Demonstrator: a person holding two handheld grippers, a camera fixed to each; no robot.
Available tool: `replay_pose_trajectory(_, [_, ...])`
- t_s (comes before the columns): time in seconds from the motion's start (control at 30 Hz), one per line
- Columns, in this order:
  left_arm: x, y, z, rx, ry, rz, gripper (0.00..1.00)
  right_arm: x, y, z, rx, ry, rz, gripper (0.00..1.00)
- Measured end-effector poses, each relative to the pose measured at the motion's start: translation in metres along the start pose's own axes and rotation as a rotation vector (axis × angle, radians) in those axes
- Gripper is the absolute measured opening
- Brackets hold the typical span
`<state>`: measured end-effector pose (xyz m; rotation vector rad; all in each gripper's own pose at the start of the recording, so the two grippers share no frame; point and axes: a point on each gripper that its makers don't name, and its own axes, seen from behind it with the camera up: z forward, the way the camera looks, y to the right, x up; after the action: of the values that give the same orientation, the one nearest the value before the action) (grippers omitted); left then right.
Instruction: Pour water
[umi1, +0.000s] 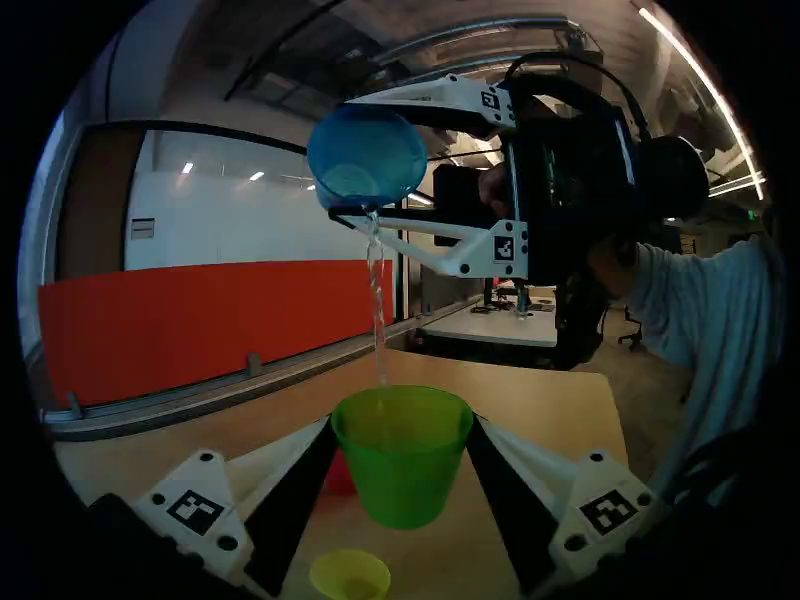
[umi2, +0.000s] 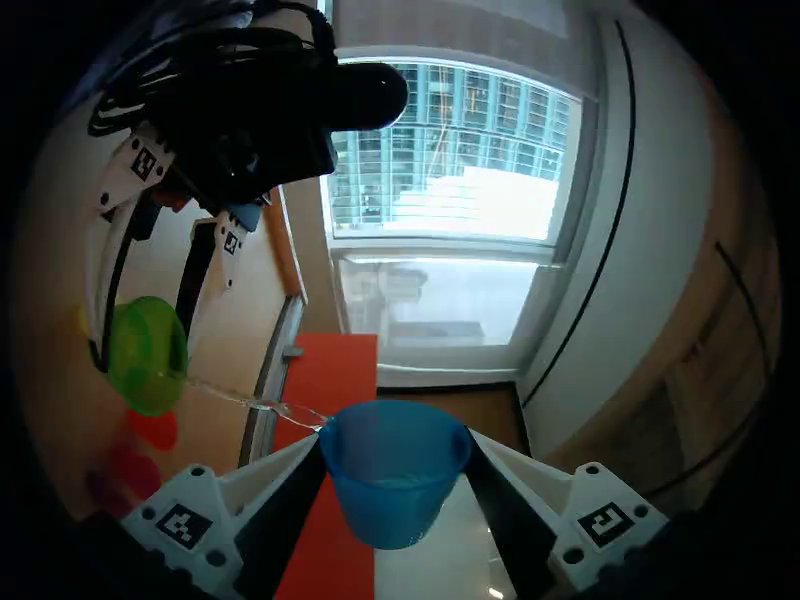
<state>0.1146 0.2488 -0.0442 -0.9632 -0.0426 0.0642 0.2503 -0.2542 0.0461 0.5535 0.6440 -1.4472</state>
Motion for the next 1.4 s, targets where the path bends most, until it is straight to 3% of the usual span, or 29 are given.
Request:
replay_pose_trajectory(0.7, [0.001,-0.002,-0.001,0.007,0.004,-0.004,0.88,0.026,0.005,-0.004,-0.019,0.006,-0.169,0.92])
replay_pose_trajectory(0.87, [0.002,-0.001,-0.001,0.008,0.007,-0.003,0.88,0.032,0.004,-0.006,-0.021,0.011,-0.18,0.92])
replay_pose_trajectory(1.07, [0.007,0.001,-0.003,0.008,0.01,0.001,0.88,0.032,0.004,-0.007,-0.024,0.015,-0.139,0.92])
replay_pose_trajectory(1.17, [0.008,0.001,-0.003,0.008,0.012,0.002,0.88,0.027,0.005,-0.009,-0.028,0.013,-0.088,0.92])
replay_pose_trajectory(1.27, [0.009,0.001,-0.004,0.01,0.013,0.005,0.88,0.02,0.007,-0.011,-0.032,0.006,-0.013,0.92])
replay_pose_trajectory(1.4, [0.011,0.001,-0.005,0.013,0.014,0.01,0.88,0.009,0.007,-0.015,-0.032,-0.006,0.131,0.92])
